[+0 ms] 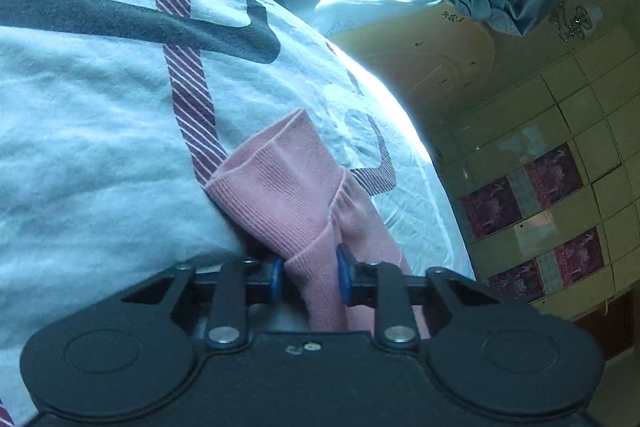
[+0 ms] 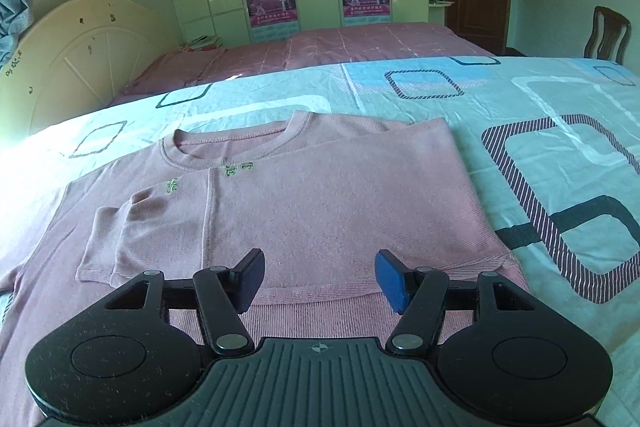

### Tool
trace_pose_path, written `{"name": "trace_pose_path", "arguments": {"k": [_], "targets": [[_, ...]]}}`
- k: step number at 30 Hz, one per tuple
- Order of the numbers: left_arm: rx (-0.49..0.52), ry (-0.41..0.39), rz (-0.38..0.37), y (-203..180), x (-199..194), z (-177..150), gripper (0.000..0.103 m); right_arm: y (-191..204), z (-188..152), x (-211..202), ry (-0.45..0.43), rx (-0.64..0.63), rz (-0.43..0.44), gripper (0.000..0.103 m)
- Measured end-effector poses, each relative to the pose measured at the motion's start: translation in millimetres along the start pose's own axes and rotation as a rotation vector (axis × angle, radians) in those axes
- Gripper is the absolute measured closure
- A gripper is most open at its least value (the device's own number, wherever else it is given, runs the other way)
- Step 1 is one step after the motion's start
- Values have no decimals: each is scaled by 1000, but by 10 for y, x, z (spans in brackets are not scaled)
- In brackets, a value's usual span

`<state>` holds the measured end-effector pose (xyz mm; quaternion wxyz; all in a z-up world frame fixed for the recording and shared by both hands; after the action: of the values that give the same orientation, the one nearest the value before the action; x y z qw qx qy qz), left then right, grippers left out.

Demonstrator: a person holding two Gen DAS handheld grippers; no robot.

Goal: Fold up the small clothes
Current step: 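Grasp the other sleeve cuff with the left tool, then lift the sleeve with the left tool, lay it across the body, release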

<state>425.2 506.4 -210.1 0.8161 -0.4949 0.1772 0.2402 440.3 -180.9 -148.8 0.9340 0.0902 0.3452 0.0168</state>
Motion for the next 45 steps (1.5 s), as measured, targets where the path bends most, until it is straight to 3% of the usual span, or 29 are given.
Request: {"name": "trace_pose_path", "arguments": {"k": [3,6,7,11,15,19,25,31,35,40,42,43,44,45], "targets": [[-87,-6,-42,121,28,22,91,-16,13,5,1,4,-2,41],[-126,-24,-61,155,17,15,89,-49,9,25,5,12,2,41],[-115,-29,-54,140,1,4,93,-61,3,37,8,17,5,41],[141,-66,9,-246,-153,-113,95,-114,-7,83,11,31,13,41],[321,-70,-37,-773,-299,-415,96,-191,5,110,7,44,29,41],[537,20,-100,-1369,-334,-1095,96,-296,16,115,0,55,40,41],[854,155,-216,-2166,-457,-2472,96,-532,32,73,-11,76,49,41],[1099,220,-337,-2755,-613,-3663,96,-855,10,-32,-15,119,41,41],[1208,280,-366,-2914,-607,-4256,96,-1080,-5,-128,-19,145,32,41],[1287,363,-388,-2930,-546,-4770,96,-1335,-28,-240,-19,180,21,41],[1317,412,-379,-2906,-498,-4946,88,-1408,-27,-280,-17,191,25,41],[1322,440,-384,-2880,-477,-5032,72,-1431,-31,-298,-15,200,35,41],[1319,470,-398,-2860,-466,-5110,64,-1454,-34,-313,-11,209,46,41],[1322,484,-413,-2863,-481,-5187,46,-1469,-35,-328,-9,215,50,41]]}}
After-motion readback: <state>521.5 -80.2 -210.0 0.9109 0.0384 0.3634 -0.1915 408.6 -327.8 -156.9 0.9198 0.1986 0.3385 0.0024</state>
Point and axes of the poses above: each gripper's, at about its wrist camera, not at the fingertips, and x roughly the way its jaws point, y to its left, z to its top, the point moved 8 cm from there along x, roughly the way its jaws point, and after that the axes turned 4 degrees about -y, right-handed, at the moved point
